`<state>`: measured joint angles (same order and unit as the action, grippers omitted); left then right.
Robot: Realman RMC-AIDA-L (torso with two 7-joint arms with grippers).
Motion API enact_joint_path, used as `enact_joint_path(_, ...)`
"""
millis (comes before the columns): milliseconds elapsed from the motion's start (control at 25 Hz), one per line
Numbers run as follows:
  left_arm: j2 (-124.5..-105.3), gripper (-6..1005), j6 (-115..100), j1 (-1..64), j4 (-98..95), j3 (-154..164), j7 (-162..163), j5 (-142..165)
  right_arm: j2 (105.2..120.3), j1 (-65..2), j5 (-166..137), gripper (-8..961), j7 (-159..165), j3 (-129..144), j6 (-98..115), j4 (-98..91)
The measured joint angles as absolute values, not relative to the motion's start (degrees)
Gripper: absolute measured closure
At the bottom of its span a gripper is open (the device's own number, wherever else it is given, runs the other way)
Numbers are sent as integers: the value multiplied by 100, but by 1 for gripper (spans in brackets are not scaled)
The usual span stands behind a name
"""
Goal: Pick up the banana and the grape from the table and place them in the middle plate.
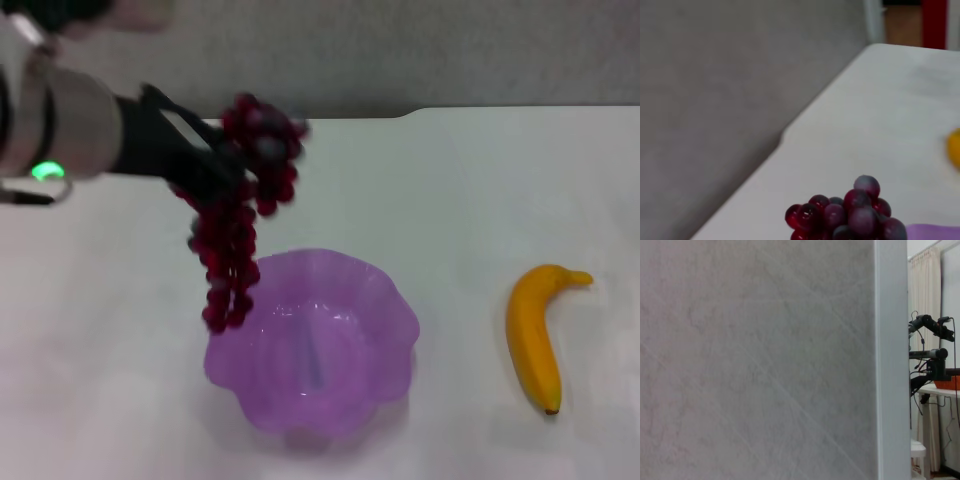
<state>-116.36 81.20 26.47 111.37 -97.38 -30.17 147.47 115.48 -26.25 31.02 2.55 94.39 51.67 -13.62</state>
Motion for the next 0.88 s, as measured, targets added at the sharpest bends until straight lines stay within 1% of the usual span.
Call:
enact_joint_path(480, -11646, 735, 7930, 2620, 10504, -8508, -3508, 14374, 11559, -2680, 3070, 72, 255, 9439, 5147, -1362)
enact_joint_path(880, -11645, 738, 7244, 2868, 9477, -8065, -3730, 14372, 11561, -2714, 3070, 72, 255, 9439, 5160, -1362)
